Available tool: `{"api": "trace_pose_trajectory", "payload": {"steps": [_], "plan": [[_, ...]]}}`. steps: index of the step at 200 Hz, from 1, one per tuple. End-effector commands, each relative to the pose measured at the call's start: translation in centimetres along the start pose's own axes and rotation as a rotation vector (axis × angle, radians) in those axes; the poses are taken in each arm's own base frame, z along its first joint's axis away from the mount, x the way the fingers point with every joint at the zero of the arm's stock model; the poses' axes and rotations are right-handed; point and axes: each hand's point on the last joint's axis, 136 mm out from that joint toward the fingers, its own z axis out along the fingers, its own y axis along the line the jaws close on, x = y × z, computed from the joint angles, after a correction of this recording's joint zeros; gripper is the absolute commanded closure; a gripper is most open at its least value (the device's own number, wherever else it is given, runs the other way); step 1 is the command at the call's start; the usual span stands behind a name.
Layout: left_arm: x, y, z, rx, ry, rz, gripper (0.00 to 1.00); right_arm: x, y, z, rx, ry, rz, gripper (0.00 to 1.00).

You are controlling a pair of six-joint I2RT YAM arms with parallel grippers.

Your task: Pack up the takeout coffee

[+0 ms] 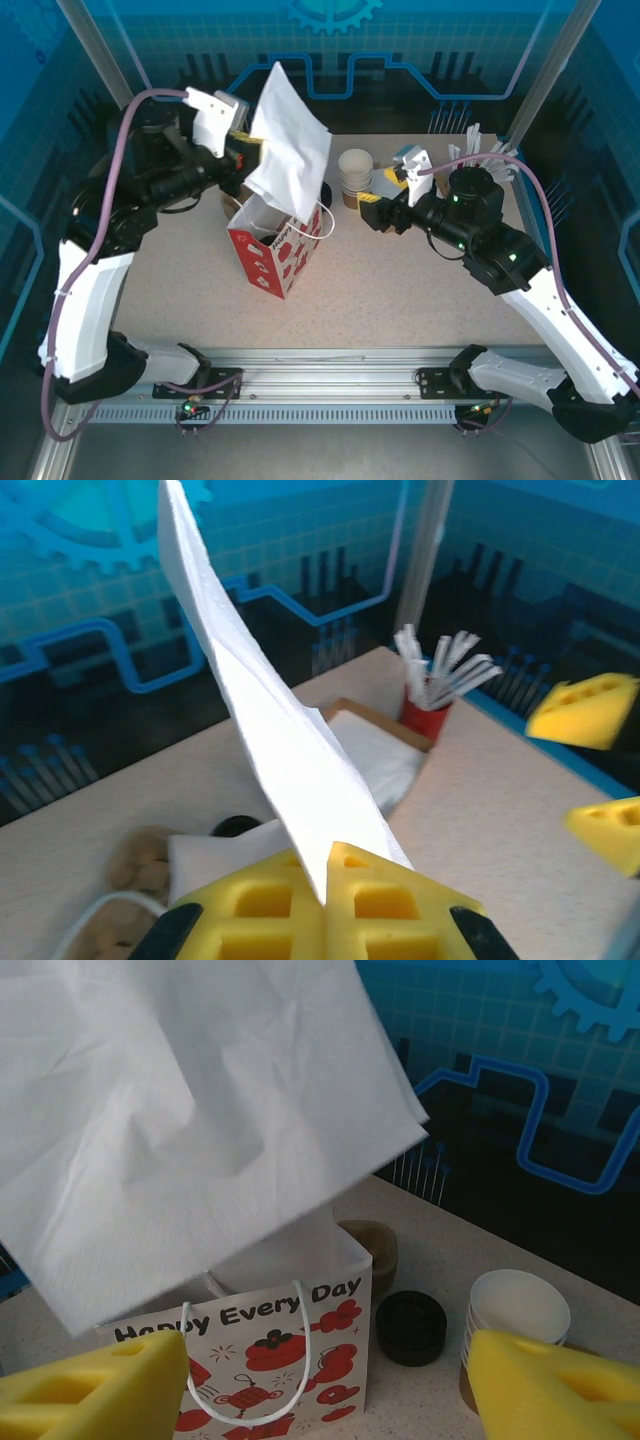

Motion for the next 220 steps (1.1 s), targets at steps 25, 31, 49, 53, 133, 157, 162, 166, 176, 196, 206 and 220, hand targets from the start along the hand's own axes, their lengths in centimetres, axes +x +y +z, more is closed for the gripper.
{"api": "trace_pose_trajectory", "payload": {"steps": [25,31,49,53,133,157,162,166,176,196,206,220], "plan": [[3.5,3.4,0.4,-0.109,0.134,0.187,1.00,2.9,-0.4,1.2,0.033,0.096,-0.002,0.23],[3.7,3.5,0.6,-0.105,0.138,0.193,1.00,3.1,-0.5,1.4,0.034,0.104,-0.001,0.23],[4.8,2.9,1.3,-0.058,0.167,0.209,1.00,3.6,-0.6,1.9,0.040,0.122,0.000,0.23],[5.1,2.8,1.5,-0.051,0.176,0.210,1.00,3.7,-0.7,2.0,0.042,0.127,0.001,0.23],[7.9,4.3,3.6,-0.093,0.289,0.245,1.00,5.0,-1.1,2.5,0.063,0.163,0.003,0.22],[8.1,4.7,3.3,-0.114,0.302,0.265,1.00,5.3,-1.3,2.6,0.073,0.168,0.005,0.22],[8.1,4.8,3.3,-0.117,0.306,0.269,1.00,5.3,-1.3,2.6,0.072,0.168,0.008,0.22],[8.2,4.9,3.2,-0.121,0.312,0.272,1.00,5.3,-1.3,2.6,0.070,0.168,0.008,0.22],[8.5,5.2,3.3,-0.133,0.328,0.281,1.00,5.3,-1.2,2.7,0.068,0.168,0.009,0.22],[8.9,5.9,3.7,-0.158,0.357,0.292,1.00,5.4,-1.2,3.0,0.066,0.173,0.014,0.22],[9.3,6.2,3.9,-0.173,0.380,0.300,1.00,5.5,-1.3,3.1,0.068,0.176,0.016,0.22],[9.6,6.9,4.0,-0.202,0.410,0.314,1.00,5.6,-1.3,3.1,0.070,0.180,0.017,0.22]]}}
